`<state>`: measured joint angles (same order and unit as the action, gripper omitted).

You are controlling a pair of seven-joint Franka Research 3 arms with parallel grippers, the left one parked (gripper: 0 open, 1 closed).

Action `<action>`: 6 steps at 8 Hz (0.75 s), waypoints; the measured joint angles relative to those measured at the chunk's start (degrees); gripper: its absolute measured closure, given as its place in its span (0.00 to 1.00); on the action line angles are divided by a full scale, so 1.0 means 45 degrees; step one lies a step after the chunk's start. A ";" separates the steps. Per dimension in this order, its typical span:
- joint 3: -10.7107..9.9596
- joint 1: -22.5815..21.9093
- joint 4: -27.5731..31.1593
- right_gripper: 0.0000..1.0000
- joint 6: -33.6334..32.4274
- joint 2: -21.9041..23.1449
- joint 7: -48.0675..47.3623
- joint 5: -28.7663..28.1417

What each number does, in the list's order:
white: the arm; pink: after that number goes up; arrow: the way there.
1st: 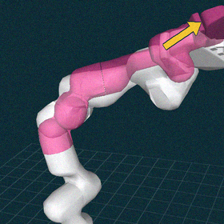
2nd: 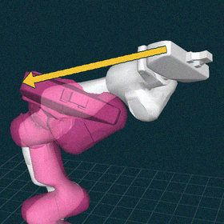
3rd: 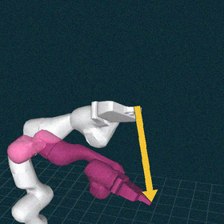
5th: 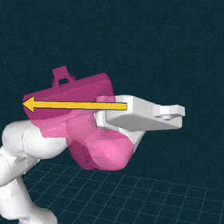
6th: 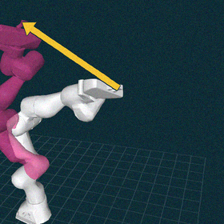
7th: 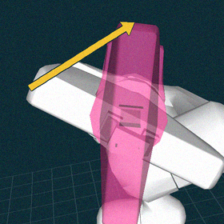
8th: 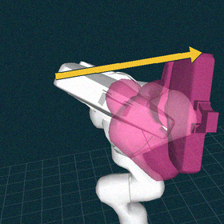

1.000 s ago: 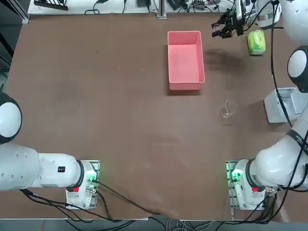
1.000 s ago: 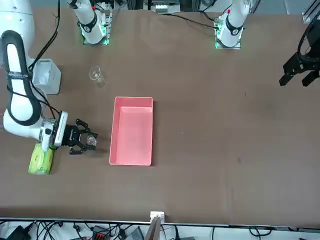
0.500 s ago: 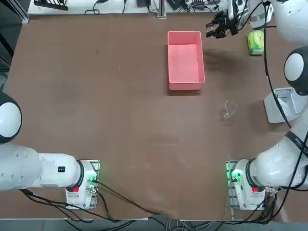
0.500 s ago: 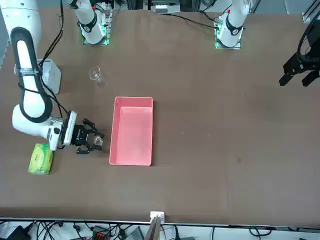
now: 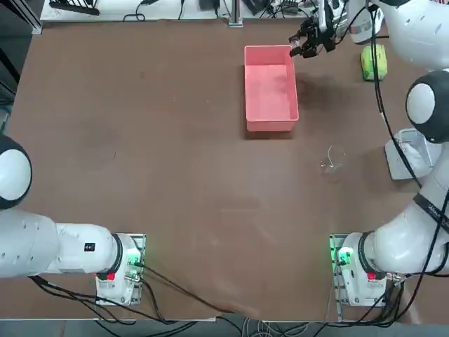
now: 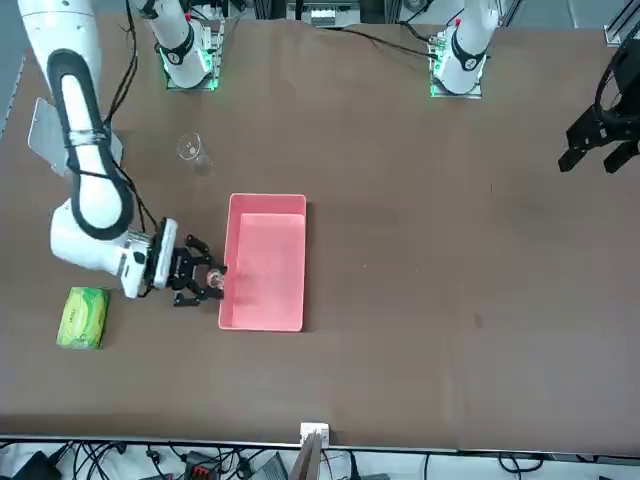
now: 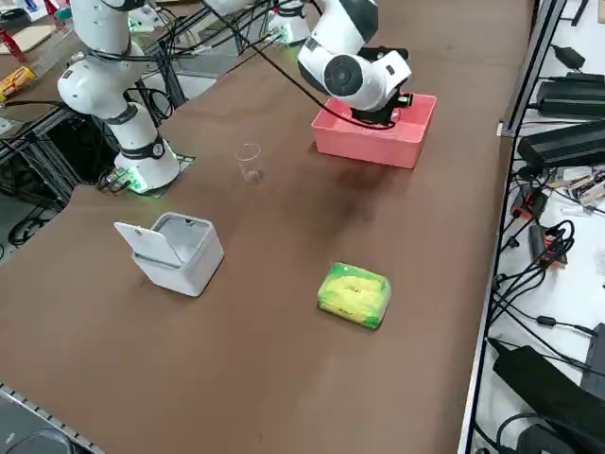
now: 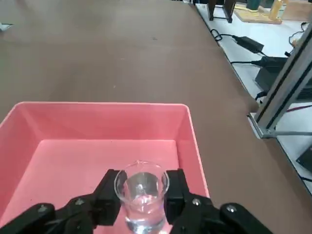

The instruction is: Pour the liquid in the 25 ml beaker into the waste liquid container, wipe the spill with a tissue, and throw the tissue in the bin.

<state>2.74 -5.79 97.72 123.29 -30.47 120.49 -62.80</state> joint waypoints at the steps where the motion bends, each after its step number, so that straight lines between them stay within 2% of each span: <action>1: -0.0505 -0.0606 0.0001 0.53 0.0067 0.0001 -0.0092 0.0001; 4: -0.2856 -0.2941 0.0038 0.53 0.0137 0.0001 -0.0566 0.0001; 5: -0.3454 -0.3539 0.0056 0.53 0.0180 0.0001 -0.0782 0.0001; 6: -0.3794 -0.3873 0.0074 0.53 0.0226 0.0002 -0.0922 0.0001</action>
<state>-14.33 -23.22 98.05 124.30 -30.46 116.34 -62.80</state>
